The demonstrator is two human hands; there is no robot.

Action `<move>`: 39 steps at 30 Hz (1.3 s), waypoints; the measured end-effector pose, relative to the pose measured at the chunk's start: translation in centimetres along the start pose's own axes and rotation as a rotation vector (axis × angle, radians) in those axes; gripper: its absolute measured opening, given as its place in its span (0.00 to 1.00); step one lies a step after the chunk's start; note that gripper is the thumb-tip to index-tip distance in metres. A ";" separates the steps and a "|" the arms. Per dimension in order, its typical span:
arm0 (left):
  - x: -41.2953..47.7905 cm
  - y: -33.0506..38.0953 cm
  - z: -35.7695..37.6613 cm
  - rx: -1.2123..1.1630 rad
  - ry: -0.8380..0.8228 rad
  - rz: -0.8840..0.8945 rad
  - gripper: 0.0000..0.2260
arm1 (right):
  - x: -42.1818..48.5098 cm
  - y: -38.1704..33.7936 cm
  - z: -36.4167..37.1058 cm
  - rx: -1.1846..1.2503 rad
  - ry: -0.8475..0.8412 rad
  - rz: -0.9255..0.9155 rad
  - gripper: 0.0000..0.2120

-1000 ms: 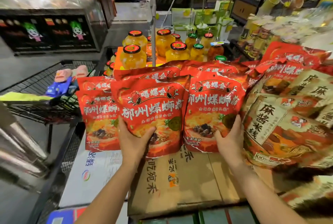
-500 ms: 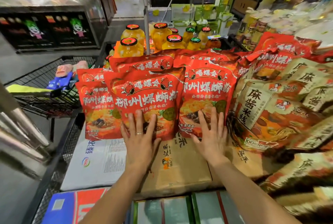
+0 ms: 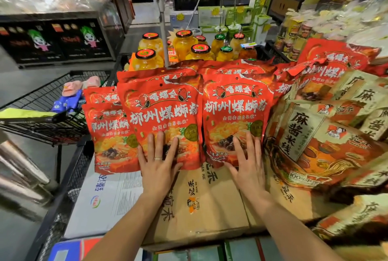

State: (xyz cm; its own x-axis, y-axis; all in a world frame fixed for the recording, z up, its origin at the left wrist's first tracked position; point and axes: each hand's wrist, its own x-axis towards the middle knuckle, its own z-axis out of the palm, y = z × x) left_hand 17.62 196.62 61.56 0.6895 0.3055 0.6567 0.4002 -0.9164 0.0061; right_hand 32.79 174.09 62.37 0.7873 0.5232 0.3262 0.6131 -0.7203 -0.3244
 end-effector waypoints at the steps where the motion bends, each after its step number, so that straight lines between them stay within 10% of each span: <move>1: 0.0 -0.1 0.1 0.001 0.001 0.006 0.41 | 0.1 0.0 0.1 -0.001 -0.001 0.004 0.50; 21: -0.8 2.2 -9.7 0.012 -0.238 -0.107 0.37 | -3.3 -3.6 -8.4 -0.091 -0.036 -0.005 0.40; 39: -16.8 -2.8 -34.5 0.224 -0.187 -0.400 0.36 | -17.5 -21.6 -14.9 0.159 -0.091 -0.509 0.37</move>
State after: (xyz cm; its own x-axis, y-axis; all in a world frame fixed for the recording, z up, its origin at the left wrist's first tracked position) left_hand -15.91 185.12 76.53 0.5434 0.6818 0.4897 0.7614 -0.6460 0.0546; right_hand 4.83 173.69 76.88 0.3866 0.8304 0.4012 0.9152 -0.2916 -0.2782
